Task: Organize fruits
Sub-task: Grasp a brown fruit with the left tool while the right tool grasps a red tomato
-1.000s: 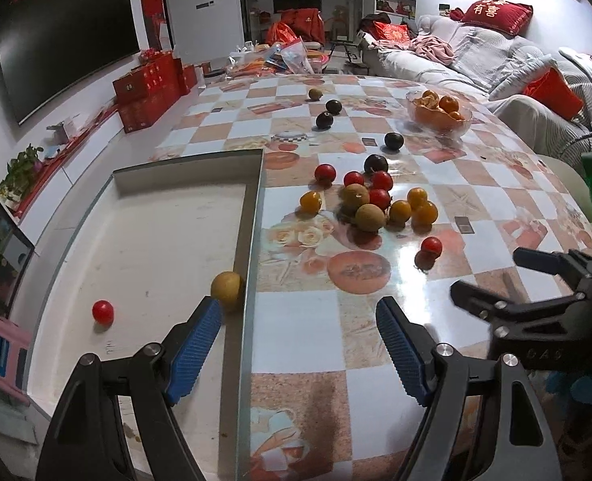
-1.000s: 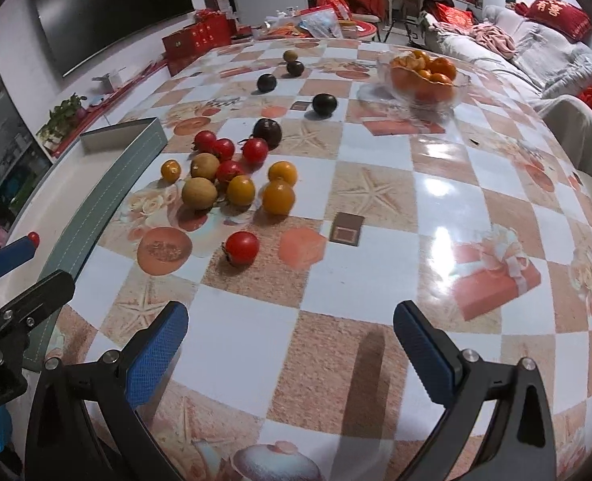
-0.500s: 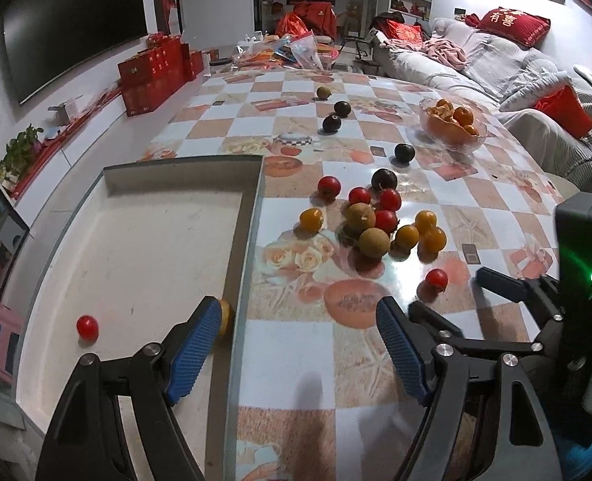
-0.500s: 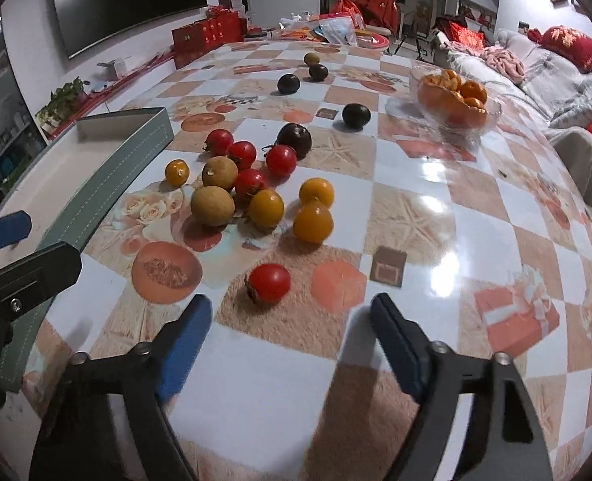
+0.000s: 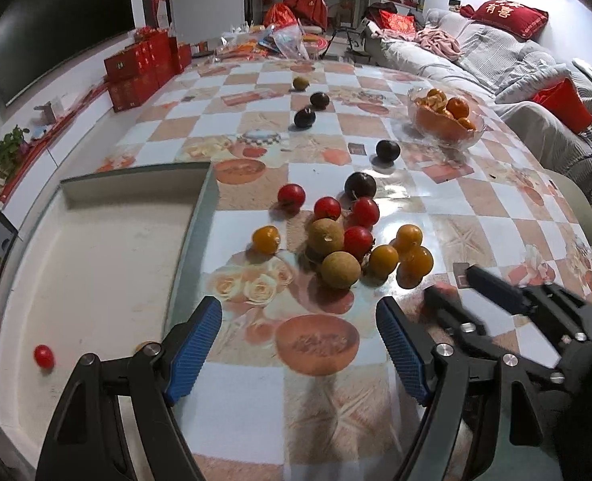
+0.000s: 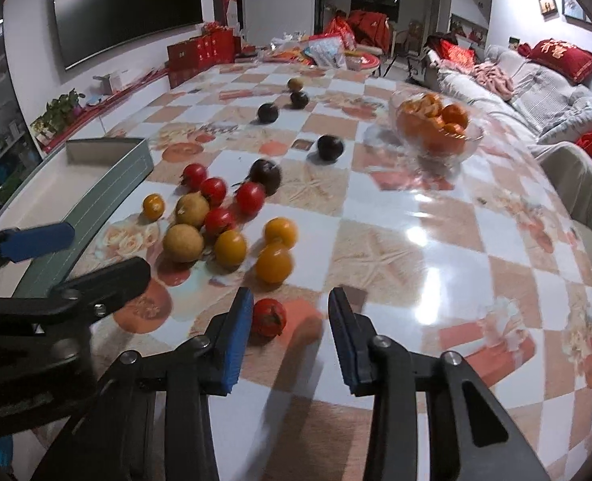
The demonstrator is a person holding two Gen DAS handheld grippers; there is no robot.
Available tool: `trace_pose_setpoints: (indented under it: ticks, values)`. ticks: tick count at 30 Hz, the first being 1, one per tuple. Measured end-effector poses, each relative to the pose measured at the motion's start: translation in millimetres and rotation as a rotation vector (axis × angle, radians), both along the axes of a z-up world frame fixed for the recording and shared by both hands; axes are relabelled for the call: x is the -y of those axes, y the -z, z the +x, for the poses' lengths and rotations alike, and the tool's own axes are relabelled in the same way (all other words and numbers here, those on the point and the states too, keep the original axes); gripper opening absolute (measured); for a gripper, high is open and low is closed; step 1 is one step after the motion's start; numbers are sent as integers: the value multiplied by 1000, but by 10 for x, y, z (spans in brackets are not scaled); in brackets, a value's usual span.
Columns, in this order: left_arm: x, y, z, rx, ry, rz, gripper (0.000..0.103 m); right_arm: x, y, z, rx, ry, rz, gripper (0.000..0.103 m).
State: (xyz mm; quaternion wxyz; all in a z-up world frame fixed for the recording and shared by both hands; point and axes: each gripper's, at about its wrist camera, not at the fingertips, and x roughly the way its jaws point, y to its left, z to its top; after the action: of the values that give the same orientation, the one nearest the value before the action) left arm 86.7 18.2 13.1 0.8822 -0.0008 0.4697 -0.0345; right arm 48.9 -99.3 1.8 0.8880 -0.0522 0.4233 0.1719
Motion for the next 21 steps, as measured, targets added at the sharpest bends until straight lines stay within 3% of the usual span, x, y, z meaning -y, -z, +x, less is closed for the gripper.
trace_pose_setpoints:
  ticks: [6,12,13,15,16,17,20,21]
  values:
    - [38,96,171,-42,-16,-32,80,79,41,36,-45,-59,68,42]
    - [108,204,322,-94,8,-59,80,-44,105,24,-49,-107,31,42]
    - [119,214,343,-99,7,-62,80,-40,105,23,-49,-108,33,41]
    - [140,230,371,-103,6,-62,79,-11,102,17,-49,-114,47,26]
    - [148,237,379,-103,3,-62,76,4,105,6,-51,-114,52,21]
    - [163,250,393,-107,6,-63,64,19,109,-2,-51,-111,54,21]
    - [201,263,410,-101,9,-41,60,71,116,7,-58,-106,76,21]
    - [209,266,413,-97,8,-34,54,76,118,9,-60,-107,79,21]
